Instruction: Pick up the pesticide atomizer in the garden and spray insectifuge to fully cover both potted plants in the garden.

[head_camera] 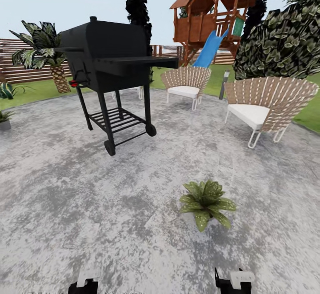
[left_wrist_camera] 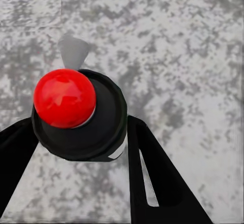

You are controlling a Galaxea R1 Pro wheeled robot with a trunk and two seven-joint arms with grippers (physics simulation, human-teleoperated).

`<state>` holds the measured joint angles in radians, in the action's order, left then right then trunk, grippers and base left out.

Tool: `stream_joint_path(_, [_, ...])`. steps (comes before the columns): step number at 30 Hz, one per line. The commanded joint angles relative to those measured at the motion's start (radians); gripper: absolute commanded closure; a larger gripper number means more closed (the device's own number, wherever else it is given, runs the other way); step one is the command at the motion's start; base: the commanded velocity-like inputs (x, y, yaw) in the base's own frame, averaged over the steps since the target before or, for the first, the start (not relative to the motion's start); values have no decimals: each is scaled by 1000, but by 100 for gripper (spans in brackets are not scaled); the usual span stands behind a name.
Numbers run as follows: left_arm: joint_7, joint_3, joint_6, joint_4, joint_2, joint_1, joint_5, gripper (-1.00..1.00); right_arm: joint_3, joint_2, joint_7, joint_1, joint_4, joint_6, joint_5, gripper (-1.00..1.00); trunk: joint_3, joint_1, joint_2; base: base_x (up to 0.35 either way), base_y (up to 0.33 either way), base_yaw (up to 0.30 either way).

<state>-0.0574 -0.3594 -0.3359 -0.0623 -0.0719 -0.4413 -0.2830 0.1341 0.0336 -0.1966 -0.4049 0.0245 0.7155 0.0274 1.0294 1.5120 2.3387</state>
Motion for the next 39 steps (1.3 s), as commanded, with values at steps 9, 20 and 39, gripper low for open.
stream_joint_path(9, [-4, -10, -3, 1, 0, -1, -7, 100, 9, -1, -6, 0, 0, 1, 2, -100, 1, 0, 0, 0, -46, 283])
stream_joint_path(20, [-4, -10, -3, 1, 0, 0, -8, 100, 9, -2, -6, 0, 0, 1, 2, -100, 1, 0, 0, 0, 0, 283])
stream_joint_path(39, [-4, -10, -3, 1, 0, 0, -8, 100, 10, -3, -6, 0, -2, 2, 2, -100, 12, 0, 0, 0, 0, 280])
